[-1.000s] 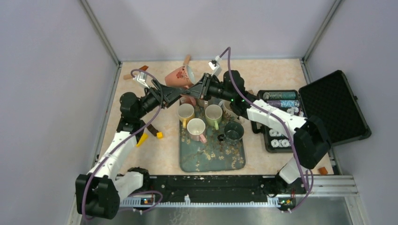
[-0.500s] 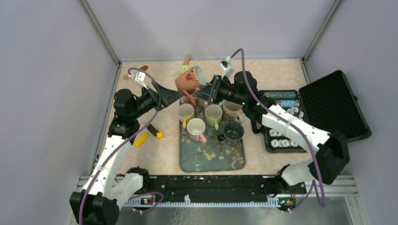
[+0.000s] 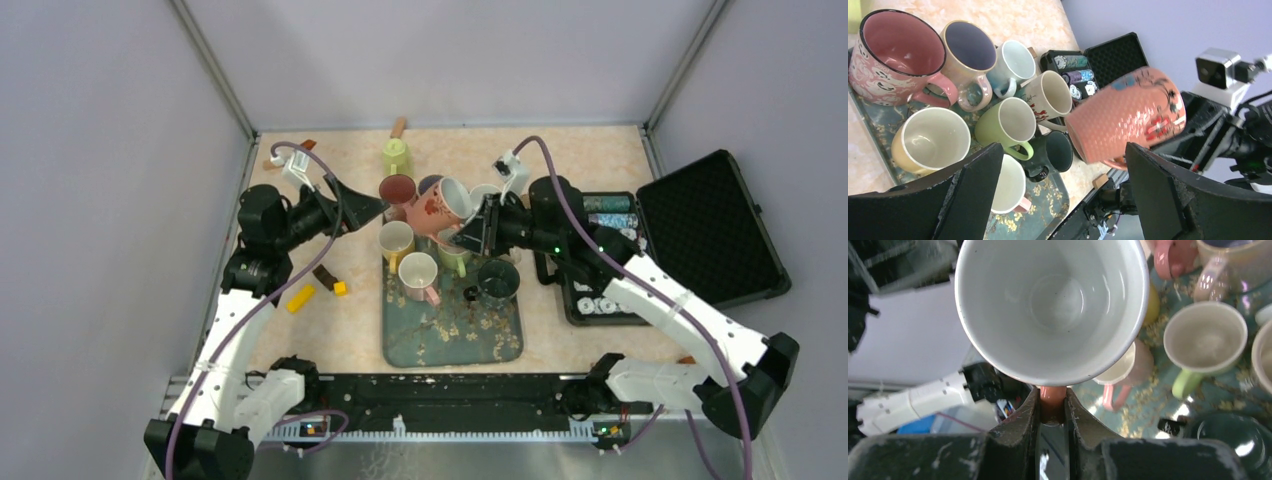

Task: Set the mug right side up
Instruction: Place the cup on the tray.

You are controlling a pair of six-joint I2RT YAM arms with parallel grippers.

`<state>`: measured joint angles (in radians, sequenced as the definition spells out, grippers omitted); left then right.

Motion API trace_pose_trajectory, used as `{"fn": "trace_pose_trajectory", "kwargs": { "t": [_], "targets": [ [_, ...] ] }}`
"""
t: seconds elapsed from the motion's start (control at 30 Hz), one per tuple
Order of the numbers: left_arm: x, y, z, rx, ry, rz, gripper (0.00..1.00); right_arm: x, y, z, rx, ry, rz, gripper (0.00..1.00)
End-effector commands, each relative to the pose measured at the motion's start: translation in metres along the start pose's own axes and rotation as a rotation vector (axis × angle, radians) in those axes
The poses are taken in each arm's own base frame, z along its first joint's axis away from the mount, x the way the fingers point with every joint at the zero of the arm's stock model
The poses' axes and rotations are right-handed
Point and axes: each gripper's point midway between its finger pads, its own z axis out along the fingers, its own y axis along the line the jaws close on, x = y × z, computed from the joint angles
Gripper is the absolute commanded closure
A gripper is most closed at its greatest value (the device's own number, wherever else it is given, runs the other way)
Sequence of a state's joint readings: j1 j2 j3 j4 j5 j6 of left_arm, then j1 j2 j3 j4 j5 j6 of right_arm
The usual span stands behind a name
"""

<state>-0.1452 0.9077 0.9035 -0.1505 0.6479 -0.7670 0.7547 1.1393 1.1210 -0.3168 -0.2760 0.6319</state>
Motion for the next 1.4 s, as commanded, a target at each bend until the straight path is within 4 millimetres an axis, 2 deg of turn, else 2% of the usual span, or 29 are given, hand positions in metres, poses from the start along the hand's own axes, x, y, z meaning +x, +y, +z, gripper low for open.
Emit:
{"fn": "trace_pose_trajectory", "kwargs": {
  "t": [0.0, 0.2, 0.33, 0.53, 0.67, 0.77, 1.13, 1.37],
  "targets": [
    [-0.010, -0.010, -0.003, 0.008, -0.023, 0.065, 0.02, 0.018, 0.015, -0.038, -0.003, 0.009, -0.138, 1.00],
    [-0.005, -0.005, -0.003, -0.007, -0.004, 0.072, 0.02, 0.078, 0.003, -0.057, 0.047, 0.122, -0.171, 1.00],
    [-0.001, 0.000, -0.006, -0.030, 0.002, 0.089, 0.02, 0.119, -0.006, -0.055, 0.104, 0.184, -0.201, 1.00],
    [0.005, 0.005, -0.009, -0.055, 0.022, 0.093, 0.02, 0.162, -0.028, -0.051, 0.158, 0.226, -0.193, 1.00],
    [0.005, 0.006, -0.011, -0.067, 0.022, 0.104, 0.02, 0.179, -0.043, -0.050, 0.209, 0.252, -0.205, 1.00],
    [0.006, 0.008, -0.011, -0.073, 0.025, 0.103, 0.02, 0.184, -0.051, -0.047, 0.241, 0.248, -0.222, 1.00],
    [0.011, 0.015, -0.010, -0.086, 0.038, 0.103, 0.02, 0.215, -0.058, -0.019, 0.291, 0.269, -0.316, 1.00],
    [0.012, 0.014, -0.012, -0.085, 0.039, 0.114, 0.02, 0.225, -0.065, -0.011, 0.330, 0.272, -0.364, 1.00]
  ]
}}
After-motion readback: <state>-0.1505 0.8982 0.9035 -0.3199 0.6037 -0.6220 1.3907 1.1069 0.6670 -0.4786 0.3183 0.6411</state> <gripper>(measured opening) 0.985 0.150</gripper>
